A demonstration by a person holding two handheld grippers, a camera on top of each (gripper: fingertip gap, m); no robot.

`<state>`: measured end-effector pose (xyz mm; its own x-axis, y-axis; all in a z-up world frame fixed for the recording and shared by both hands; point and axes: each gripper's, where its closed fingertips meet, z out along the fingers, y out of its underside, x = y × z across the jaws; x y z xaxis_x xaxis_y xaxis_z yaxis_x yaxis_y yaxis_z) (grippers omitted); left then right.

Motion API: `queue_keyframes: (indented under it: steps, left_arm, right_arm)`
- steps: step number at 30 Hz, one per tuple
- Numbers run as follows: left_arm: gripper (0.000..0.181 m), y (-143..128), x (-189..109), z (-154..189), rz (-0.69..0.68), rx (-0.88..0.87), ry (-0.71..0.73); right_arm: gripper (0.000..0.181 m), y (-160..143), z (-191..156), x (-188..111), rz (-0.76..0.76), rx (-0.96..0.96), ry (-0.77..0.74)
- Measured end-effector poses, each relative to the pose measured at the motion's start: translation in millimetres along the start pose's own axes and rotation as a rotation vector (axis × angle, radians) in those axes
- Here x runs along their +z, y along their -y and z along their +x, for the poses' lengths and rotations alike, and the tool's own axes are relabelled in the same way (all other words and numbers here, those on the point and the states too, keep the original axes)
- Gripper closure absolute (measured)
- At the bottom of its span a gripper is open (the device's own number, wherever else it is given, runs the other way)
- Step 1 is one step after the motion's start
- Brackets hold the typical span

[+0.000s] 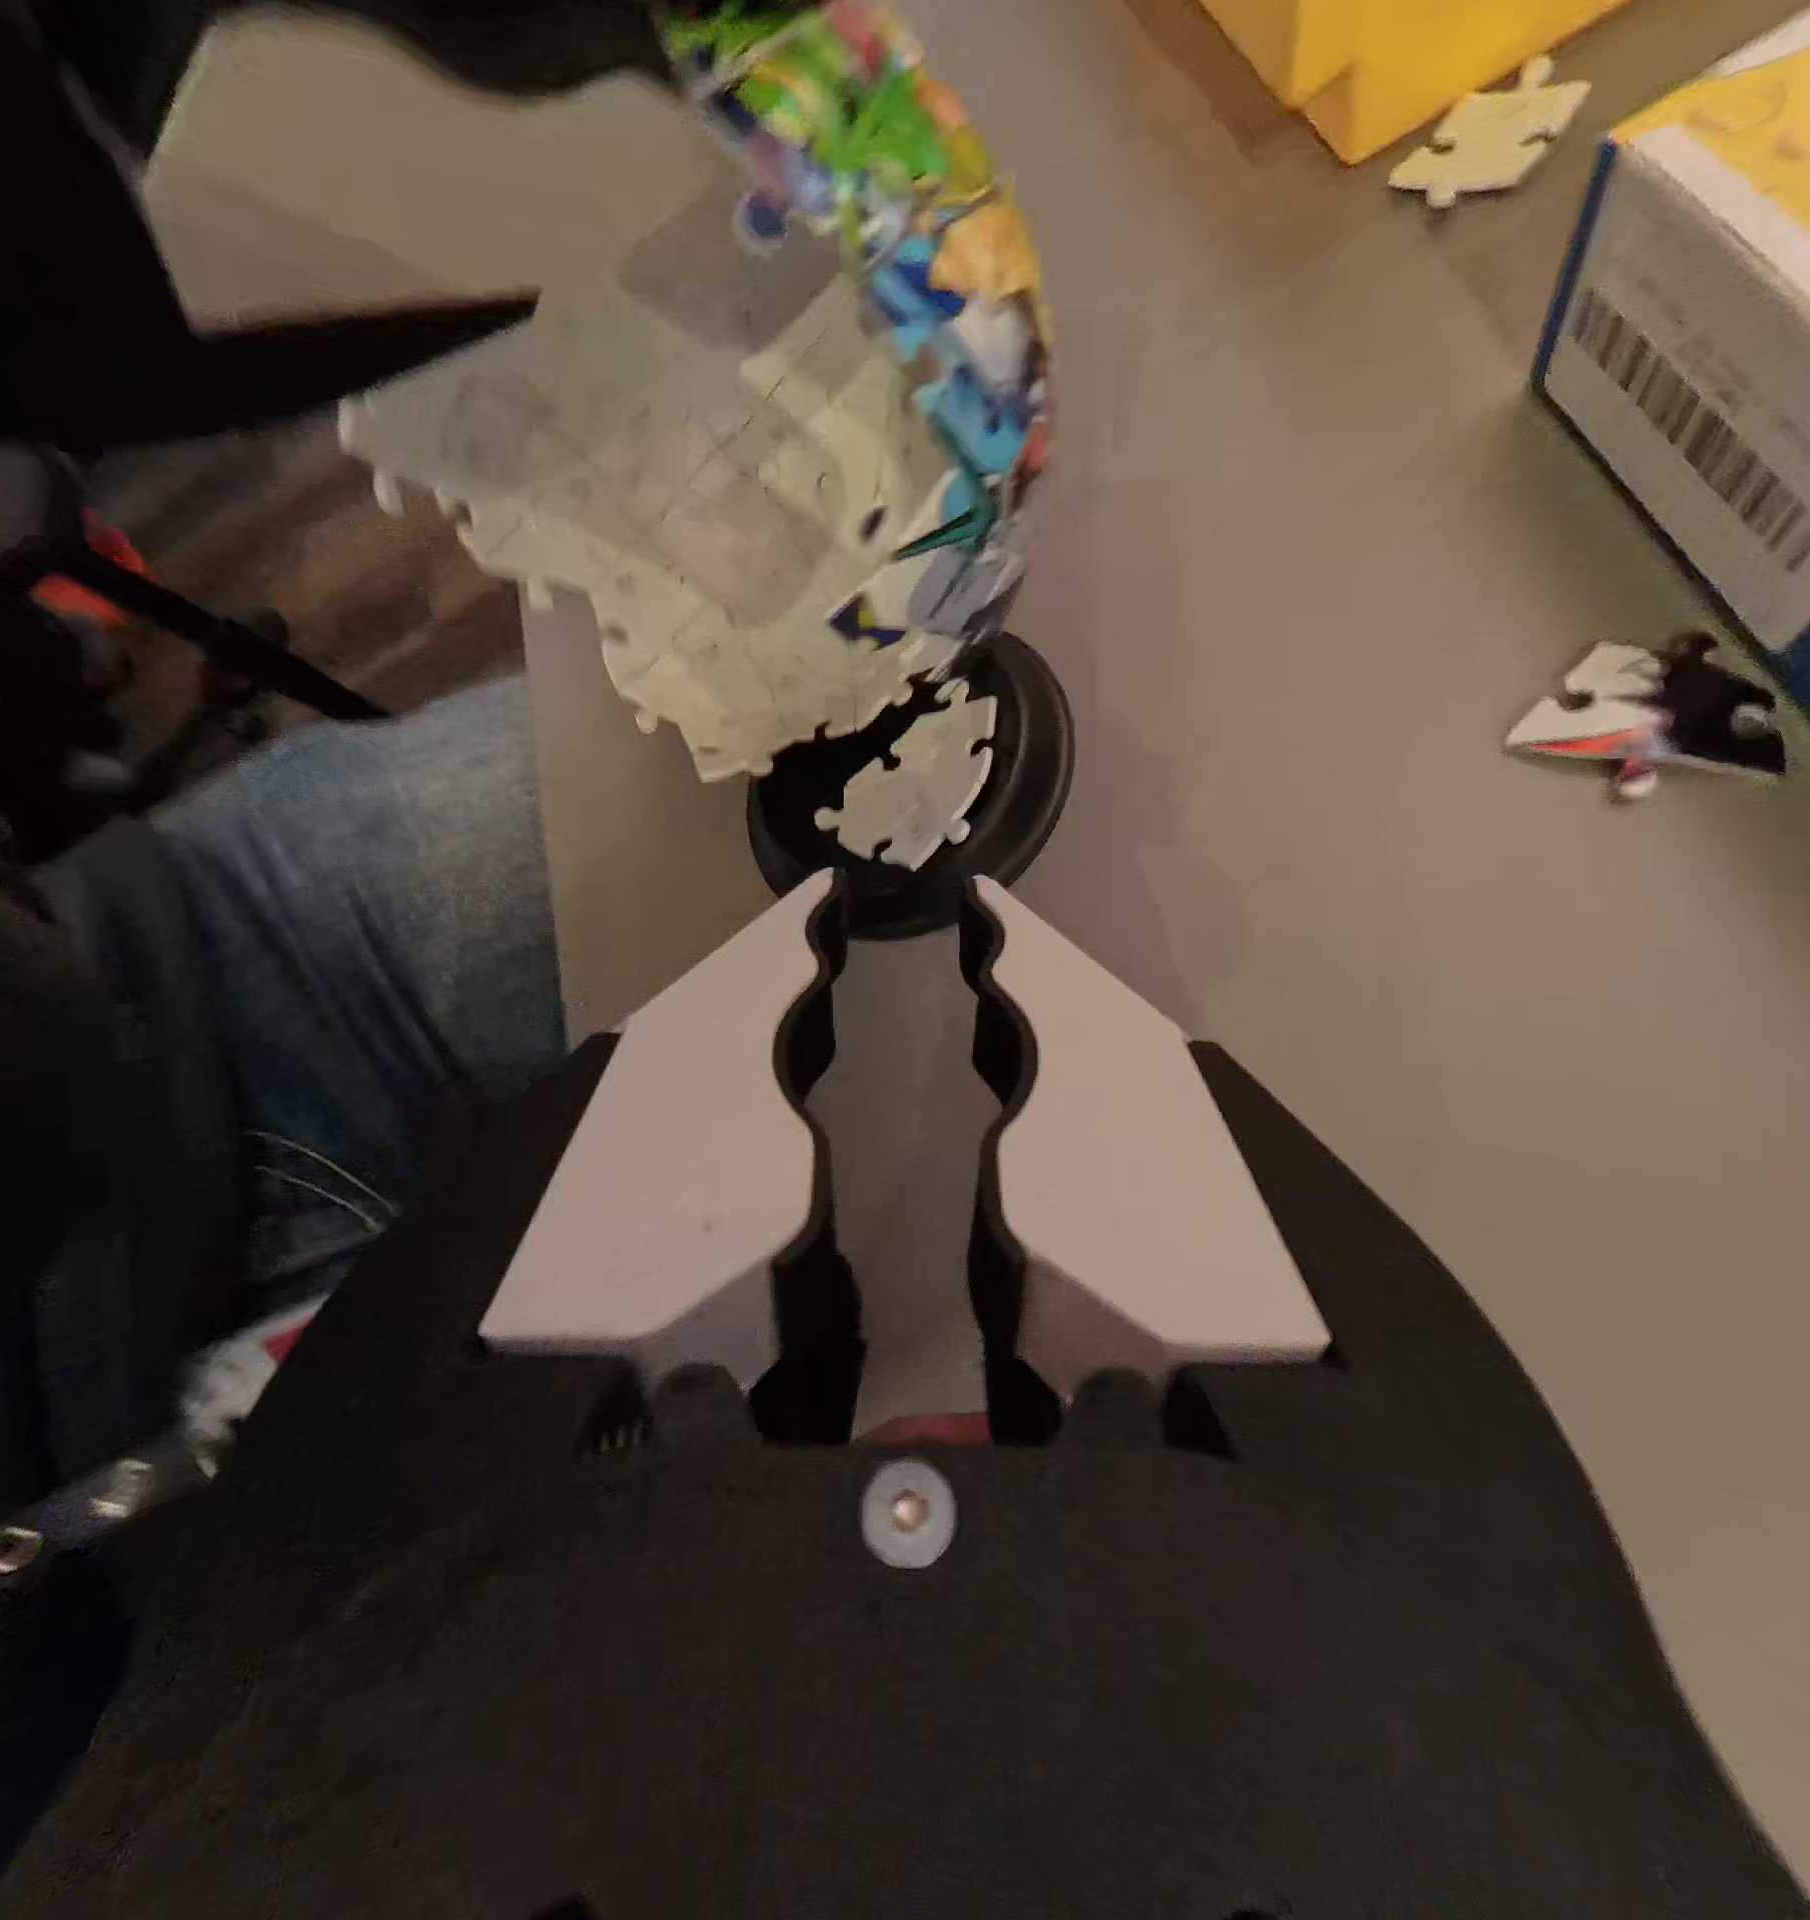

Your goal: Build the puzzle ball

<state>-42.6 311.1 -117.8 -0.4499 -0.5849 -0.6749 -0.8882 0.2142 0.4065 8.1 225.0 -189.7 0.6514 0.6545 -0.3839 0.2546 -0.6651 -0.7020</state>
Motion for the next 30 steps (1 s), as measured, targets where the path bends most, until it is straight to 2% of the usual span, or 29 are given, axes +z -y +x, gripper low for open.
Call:
queue_keyframes:
  steps: [1, 5, 7, 12, 16, 23, 30]
  left_arm:
    - [0.179, 0.6, -0.3, 0.1, -0.002, 0.006, 0.006]
    - [0.179, 2.7, -1.8, 0.0, 0.000, 0.015, 0.017]
    - [0.179, 3.9, -2.5, 0.3, 0.008, 0.012, 0.018]
    - [0.179, 12.2, -3.7, 1.3, 0.033, 0.002, -0.010]
    - [0.179, 18.4, -4.5, 2.4, 0.042, 0.014, -0.022]
    - [0.179, 18.9, -4.0, 1.1, 0.026, 0.030, -0.025]
    - [0.178, 19.5, -1.1, 0.7, 0.034, 0.025, -0.044]
  right_arm:
    - [0.163, -4.4, -3.2, 3.1, -0.018, -0.064, -0.003]
    - [0.162, -11.0, -26.2, 1.1, -0.006, -0.266, 0.048]
    - [0.159, -2.0, -23.9, -8.6, 0.067, -0.306, 0.003]
    - [0.141, 19.8, 3.5, -14.9, 0.173, -0.221, -0.141]
    - [0.140, 29.7, 4.9, -11.1, 0.185, -0.220, -0.130]
    - [0.151, 33.8, 12.4, 7.6, 0.139, -0.229, -0.150]
    - [0.165, 38.9, 16.5, 13.0, 0.186, -0.159, -0.140]
